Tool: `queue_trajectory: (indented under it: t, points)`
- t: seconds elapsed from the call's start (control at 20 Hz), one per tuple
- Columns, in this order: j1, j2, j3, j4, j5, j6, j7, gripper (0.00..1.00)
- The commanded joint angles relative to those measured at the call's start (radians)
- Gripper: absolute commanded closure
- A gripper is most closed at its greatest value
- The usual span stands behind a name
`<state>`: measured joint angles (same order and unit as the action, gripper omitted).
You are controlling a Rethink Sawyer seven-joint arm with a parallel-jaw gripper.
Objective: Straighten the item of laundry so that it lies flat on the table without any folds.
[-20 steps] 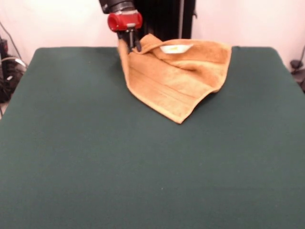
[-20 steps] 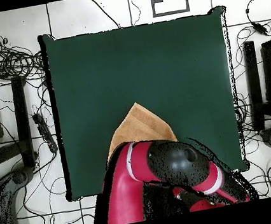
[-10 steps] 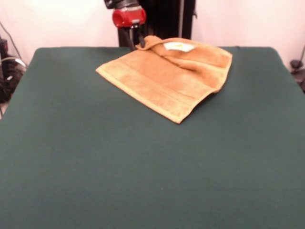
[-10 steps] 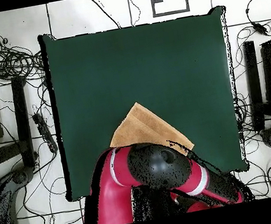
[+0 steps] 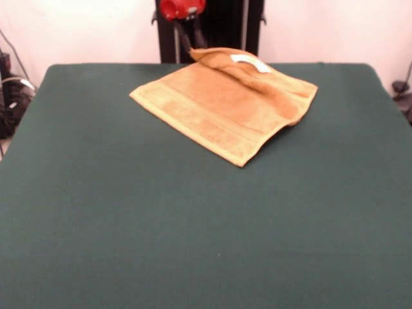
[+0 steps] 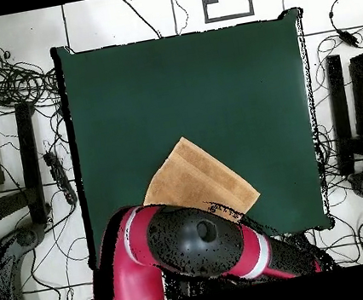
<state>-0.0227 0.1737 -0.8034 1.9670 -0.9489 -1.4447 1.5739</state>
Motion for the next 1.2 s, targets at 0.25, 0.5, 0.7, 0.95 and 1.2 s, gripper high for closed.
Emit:
queue_trajectory:
  t: [0.25,0.5,0.7,0.95,1.2]
  points:
    - [0.051,-0.31,0.061,-0.012,-0.249,0.18,0.471,0.0]
    - [0.065,-0.377,0.108,-0.044,-0.276,0.264,0.561,0.0]
    - [0.046,-0.385,0.186,-0.071,-0.24,0.33,0.565,0.0]
    - [0.042,-0.397,0.238,-0.101,-0.222,0.409,0.596,0.0]
    - [0.042,-0.422,0.277,-0.123,-0.249,0.481,0.656,0.0]
